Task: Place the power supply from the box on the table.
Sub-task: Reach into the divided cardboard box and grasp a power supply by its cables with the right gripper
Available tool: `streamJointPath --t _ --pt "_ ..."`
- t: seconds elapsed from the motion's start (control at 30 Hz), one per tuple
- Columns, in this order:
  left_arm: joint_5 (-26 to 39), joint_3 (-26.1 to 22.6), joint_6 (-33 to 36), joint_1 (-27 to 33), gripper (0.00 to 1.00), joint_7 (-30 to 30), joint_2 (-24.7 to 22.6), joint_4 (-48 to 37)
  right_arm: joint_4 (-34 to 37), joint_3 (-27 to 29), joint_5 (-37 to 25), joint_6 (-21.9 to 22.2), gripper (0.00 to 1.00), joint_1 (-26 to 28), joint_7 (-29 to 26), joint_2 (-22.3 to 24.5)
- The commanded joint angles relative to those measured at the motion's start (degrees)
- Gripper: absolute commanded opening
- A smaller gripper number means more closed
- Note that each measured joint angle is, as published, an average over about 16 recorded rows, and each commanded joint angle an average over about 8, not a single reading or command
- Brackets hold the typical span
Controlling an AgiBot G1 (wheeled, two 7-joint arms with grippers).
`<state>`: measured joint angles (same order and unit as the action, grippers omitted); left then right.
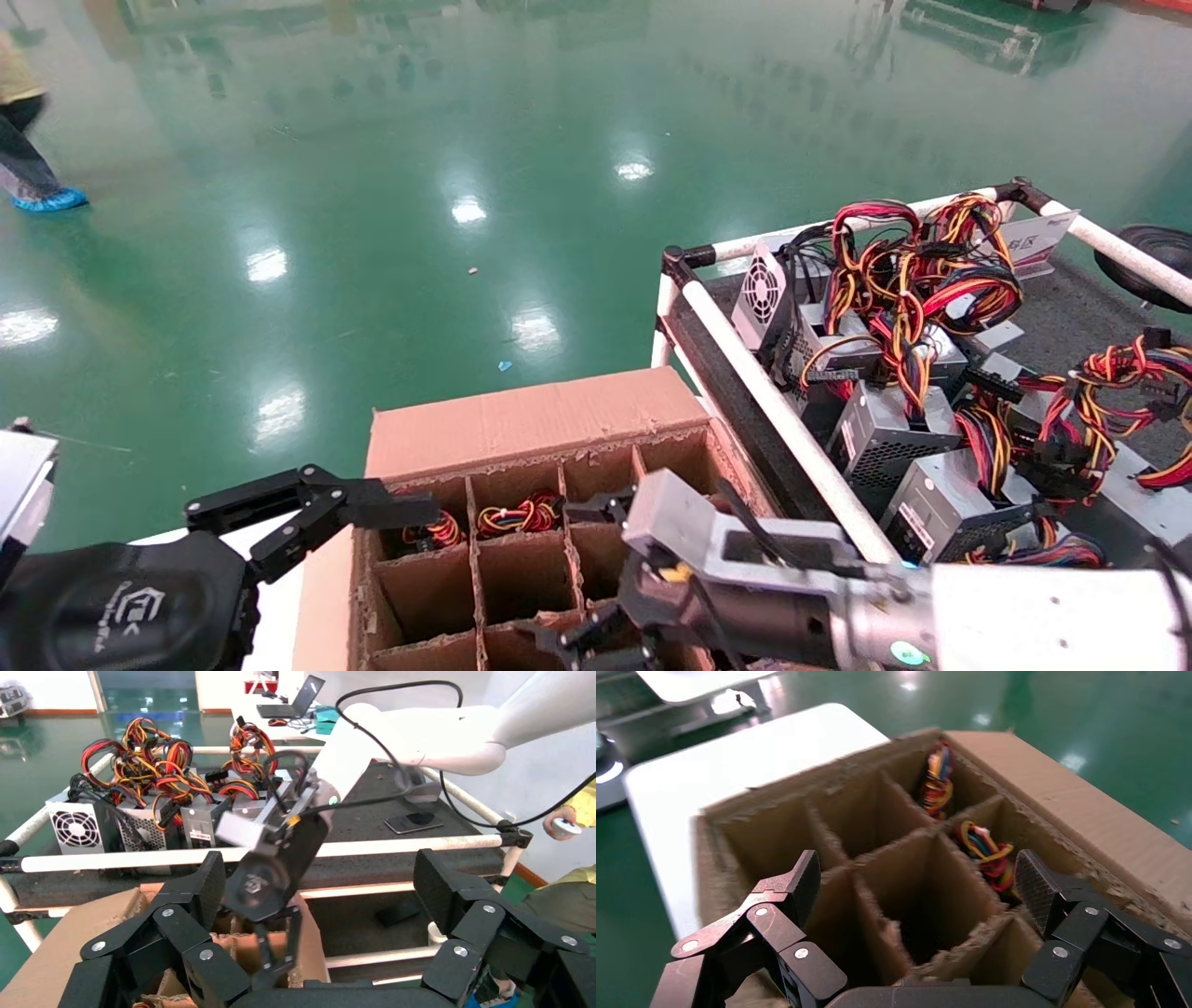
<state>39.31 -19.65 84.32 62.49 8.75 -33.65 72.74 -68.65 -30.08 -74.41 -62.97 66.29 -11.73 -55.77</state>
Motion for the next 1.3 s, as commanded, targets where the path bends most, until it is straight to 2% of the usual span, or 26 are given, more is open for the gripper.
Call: streamJointPath --t 0.03,0.2,0.27,0.33,0.5,0.6,0.93,1.3 --pt "0.0 0.0 0.0 0.0 1.00 0.0 0.0 0.0 1.3 -0.6 -1.4 1.2 1.00 0.7 -0.4 -1.4" --pt "0.0 0.0 0.0 0.0 1.00 0.0 0.0 0.0 5.2 -1.5 -3.2 2.8 1.00 2.4 -0.2 -4.3" --pt "0.0 0.0 0.0 0.0 1.00 0.0 0.0 0.0 6.8 -1.8 -3.7 3.3 0.93 3.1 -0.1 -5.4" --pt "0.0 0.0 0.0 0.0 1.00 0.0 0.0 0.0 8.4 -1.9 -4.0 3.7 0.77 3.8 0.1 -6.4" --pt "0.0 0.0 0.0 0.0 1.00 0.0 0.0 0.0 11.8 -2.3 -4.5 4.4 0.17 5.2 0.9 -8.8" --pt "0.0 0.0 0.0 0.0 1.00 0.0 0.0 0.0 13.6 -2.6 -4.8 4.8 0.00 5.5 1.7 -10.1" --pt "0.0 0.0 0.0 0.0 1.00 0.0 0.0 0.0 20.4 -2.9 -5.6 7.0 0.00 7.3 3.7 -14.0" --pt "0.0 0.0 0.0 0.0 1.00 0.0 0.0 0.0 26.8 -2.9 -5.3 6.7 0.00 8.9 6.5 -16.3"
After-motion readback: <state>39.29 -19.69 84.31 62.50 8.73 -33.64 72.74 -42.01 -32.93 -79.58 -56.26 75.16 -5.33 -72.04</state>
